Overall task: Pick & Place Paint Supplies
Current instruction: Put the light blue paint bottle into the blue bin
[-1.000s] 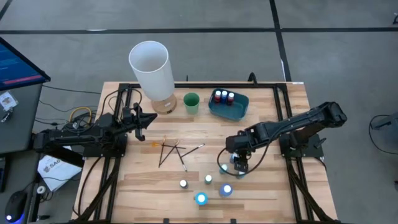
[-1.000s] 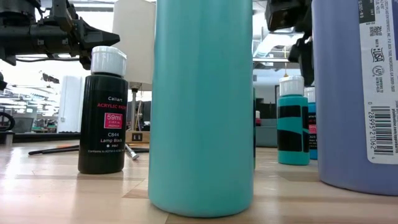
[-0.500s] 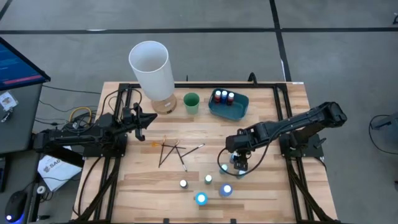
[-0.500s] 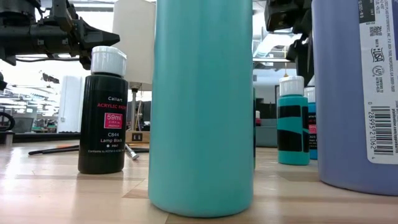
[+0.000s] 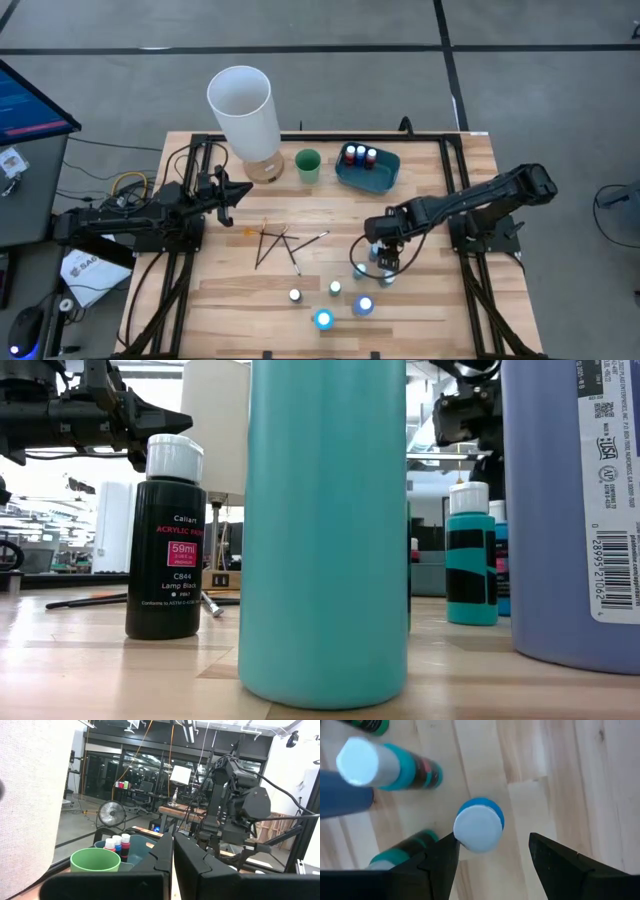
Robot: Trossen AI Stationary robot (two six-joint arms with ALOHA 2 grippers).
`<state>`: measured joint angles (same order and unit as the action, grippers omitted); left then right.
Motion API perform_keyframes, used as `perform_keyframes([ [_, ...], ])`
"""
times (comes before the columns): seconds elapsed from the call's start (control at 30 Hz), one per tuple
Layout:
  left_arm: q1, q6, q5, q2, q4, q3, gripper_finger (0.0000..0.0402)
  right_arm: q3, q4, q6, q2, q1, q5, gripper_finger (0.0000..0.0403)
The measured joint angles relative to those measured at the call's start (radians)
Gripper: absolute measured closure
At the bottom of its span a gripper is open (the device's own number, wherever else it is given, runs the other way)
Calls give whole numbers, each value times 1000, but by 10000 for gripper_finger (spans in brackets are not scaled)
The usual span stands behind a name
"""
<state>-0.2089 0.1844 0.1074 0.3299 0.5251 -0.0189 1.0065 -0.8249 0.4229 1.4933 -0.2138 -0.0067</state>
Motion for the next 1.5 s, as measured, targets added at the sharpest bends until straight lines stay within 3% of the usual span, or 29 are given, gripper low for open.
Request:
perform_keyframes([
  [0.9,0,0,0,0,0,0,399,0,64,-41,0,2,-26,170],
  [1.03,0,0,0,0,0,0,399,0,63,-42,0,2,-25,195],
  [1.3,0,0,0,0,0,0,399,0,63,-68,0,2,-22,296],
  [1.5,0,0,0,0,0,0,399,0,64,-96,0,17,-11,295],
])
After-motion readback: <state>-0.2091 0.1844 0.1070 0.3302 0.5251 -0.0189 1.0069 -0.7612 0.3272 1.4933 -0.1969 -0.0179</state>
